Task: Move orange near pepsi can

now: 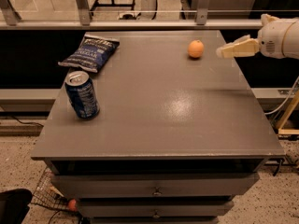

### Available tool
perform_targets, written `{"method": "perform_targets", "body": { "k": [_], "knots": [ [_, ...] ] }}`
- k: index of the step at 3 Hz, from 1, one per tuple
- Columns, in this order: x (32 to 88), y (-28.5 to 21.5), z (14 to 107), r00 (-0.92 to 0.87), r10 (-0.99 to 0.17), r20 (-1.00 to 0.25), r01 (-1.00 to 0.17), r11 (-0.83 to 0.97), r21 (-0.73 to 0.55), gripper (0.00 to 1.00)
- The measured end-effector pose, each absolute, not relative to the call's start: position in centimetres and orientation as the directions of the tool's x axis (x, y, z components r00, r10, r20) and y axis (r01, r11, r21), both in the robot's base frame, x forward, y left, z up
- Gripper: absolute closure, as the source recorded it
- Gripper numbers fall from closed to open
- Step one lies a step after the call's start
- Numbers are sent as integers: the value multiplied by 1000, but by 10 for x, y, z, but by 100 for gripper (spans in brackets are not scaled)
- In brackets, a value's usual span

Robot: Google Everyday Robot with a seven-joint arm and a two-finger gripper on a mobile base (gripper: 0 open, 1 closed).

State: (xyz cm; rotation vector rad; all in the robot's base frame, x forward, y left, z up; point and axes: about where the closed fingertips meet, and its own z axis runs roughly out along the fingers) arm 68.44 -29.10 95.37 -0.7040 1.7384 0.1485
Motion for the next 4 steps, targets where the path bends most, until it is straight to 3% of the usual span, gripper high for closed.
{"method": "perform_targets", "body": {
  "k": [4],
  "knots": [
    [770, -221, 888, -172, -263, -949, -670, 738, -83, 0]
  ]
}}
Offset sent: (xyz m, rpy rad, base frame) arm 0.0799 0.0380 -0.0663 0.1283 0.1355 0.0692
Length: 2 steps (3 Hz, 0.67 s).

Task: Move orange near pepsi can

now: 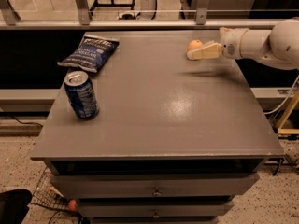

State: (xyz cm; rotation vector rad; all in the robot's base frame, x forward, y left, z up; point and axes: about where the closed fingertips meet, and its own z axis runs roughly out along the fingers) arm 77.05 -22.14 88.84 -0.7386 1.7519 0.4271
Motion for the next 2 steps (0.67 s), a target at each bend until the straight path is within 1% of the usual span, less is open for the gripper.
{"method": "perform_targets", "body": {
  "k": [2],
  "knots": [
    [794, -198, 870, -155, -233, -960, -717, 695, -53, 0]
  ]
}}
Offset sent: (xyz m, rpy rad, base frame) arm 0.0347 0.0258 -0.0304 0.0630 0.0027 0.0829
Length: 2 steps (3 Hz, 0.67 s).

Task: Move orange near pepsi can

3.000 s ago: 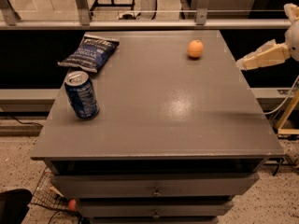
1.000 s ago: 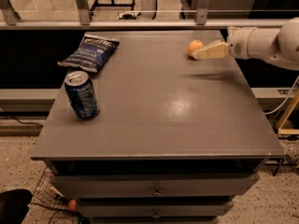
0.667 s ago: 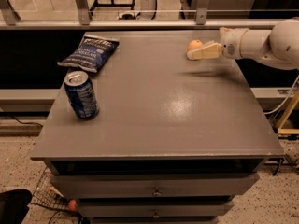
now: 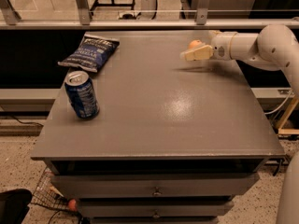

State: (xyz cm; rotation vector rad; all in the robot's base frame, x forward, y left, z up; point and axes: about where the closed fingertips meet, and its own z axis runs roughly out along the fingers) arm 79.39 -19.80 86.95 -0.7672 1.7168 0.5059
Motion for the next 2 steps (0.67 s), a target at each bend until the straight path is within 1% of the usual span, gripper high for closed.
{"method": "perform_targets", "body": {
  "k": [1, 2],
  "knots": [
    [793, -196, 856, -187, -219, -958, -716, 697, -19, 0],
    [791, -191, 846, -217, -223, -950, -715, 700, -1, 18]
  ]
}}
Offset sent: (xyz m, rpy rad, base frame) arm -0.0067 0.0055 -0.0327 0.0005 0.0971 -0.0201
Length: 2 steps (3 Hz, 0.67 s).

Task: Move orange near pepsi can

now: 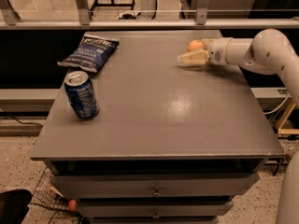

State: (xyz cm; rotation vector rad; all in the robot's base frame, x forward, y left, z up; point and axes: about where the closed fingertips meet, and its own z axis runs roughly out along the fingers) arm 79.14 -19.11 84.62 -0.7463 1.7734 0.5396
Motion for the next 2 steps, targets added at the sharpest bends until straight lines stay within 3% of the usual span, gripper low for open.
{"method": "perform_targets", "body": {
  "k": [2],
  "knots": [
    [793, -185, 844, -217, -223, -950, -721, 693, 2, 63]
  ]
}}
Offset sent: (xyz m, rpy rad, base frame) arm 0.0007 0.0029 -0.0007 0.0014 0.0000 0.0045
